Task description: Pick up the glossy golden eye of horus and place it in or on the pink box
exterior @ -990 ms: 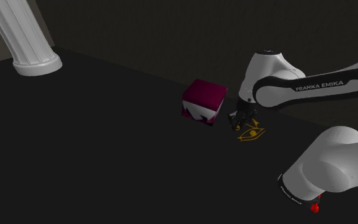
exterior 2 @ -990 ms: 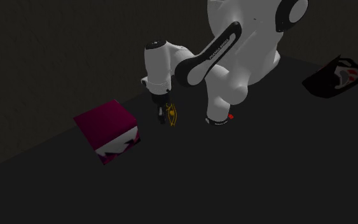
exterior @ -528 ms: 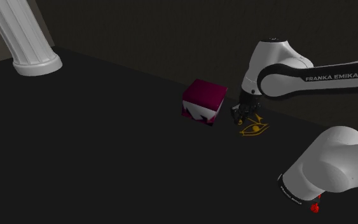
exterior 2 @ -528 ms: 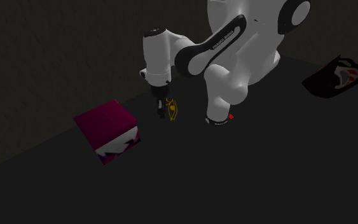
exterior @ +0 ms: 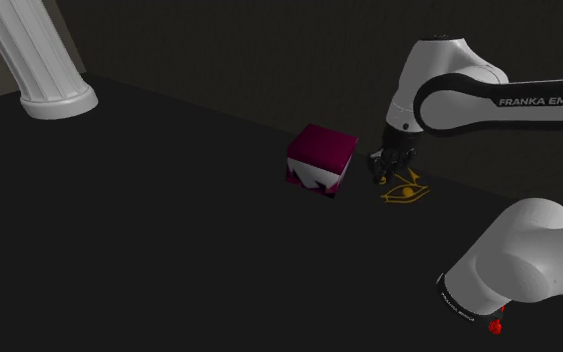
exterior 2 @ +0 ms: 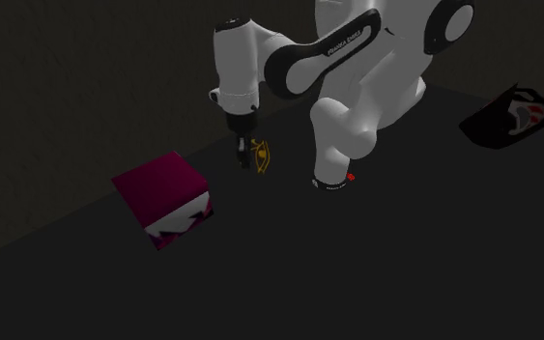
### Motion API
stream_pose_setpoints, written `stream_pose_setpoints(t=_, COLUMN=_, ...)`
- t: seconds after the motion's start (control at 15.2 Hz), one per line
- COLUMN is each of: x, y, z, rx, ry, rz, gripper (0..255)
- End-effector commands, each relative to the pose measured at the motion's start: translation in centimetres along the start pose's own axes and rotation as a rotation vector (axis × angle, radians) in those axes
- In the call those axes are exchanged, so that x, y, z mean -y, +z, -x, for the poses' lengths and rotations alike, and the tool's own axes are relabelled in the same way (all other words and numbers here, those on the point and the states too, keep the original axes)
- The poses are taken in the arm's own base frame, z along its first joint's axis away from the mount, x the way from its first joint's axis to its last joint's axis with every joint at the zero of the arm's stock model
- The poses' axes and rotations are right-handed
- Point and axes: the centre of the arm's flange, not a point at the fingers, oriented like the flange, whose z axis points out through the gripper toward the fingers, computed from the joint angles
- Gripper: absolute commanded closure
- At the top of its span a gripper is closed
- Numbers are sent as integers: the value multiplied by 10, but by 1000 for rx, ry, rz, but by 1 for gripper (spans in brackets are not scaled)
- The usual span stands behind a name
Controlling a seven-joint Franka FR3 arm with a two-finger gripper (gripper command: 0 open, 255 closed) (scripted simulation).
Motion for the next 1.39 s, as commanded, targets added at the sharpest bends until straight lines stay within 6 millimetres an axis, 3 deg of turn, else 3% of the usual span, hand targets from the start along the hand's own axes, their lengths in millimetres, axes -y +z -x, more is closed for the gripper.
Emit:
stream_pose_setpoints(t=0.0, x=0, y=-10, z=1, rx=0, ry=0, rz=0, gripper=255)
stream_pose_setpoints(t=0.59, x=0, y=-58, z=1, rx=0, ry=0, rz=0, gripper=255)
stream_pose_setpoints(t=1.32, x=59, y=-65, z=-132, rx=0, ry=0, rz=0, gripper=255)
